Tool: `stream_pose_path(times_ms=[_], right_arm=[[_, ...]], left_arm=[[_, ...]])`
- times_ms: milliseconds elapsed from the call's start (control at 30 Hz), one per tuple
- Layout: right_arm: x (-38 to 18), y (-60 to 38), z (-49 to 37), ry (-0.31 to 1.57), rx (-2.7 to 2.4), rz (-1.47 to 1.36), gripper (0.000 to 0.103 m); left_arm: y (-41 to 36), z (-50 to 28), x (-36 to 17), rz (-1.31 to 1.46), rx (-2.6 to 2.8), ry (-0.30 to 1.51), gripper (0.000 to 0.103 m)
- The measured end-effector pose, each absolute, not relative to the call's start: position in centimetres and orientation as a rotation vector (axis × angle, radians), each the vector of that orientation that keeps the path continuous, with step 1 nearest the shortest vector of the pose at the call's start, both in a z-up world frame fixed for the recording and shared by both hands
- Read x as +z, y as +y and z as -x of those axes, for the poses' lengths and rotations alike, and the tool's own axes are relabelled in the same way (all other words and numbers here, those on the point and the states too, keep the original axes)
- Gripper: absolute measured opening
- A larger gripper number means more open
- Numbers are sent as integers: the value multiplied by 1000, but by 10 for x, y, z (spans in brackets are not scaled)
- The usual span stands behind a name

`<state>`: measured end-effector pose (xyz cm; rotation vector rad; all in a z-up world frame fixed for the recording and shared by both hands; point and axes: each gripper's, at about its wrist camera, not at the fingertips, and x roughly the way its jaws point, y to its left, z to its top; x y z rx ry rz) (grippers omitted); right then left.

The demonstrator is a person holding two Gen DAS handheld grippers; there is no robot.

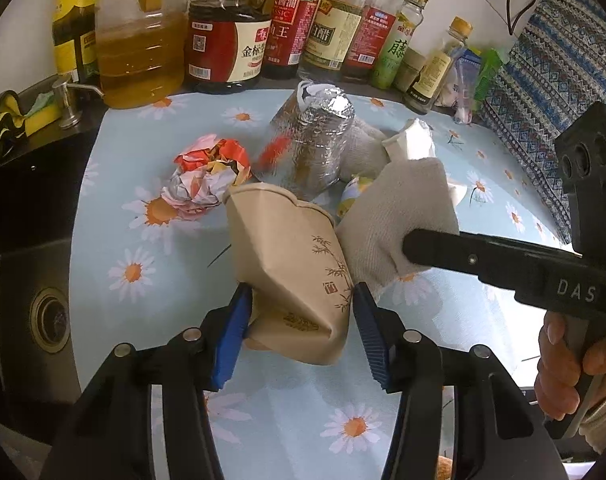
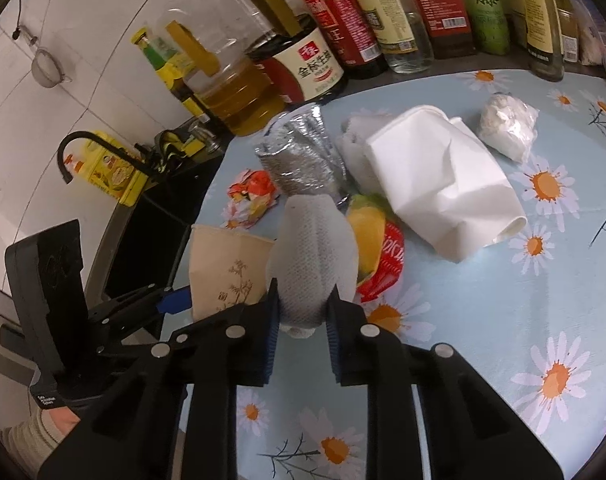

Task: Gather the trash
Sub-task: 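Carry the paper cup and white cloth down over the trash bin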

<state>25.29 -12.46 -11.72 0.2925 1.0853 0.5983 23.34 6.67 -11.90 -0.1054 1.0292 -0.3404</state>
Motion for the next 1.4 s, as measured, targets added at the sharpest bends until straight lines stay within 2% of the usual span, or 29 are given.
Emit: stream_pose_path(times_ms=[333, 633, 1400], right_arm=[[-107, -131, -254, 1105, 778, -267, 23], [-105, -123, -245, 1121, 915, -114, 23], [-94, -87, -94, 1128, 911, -38, 23]], left_arm=[[66, -205, -103, 169, -154, 1015, 50], [67, -162, -91, 269, 3, 975, 50], [93, -23, -92, 315, -42, 952, 50]])
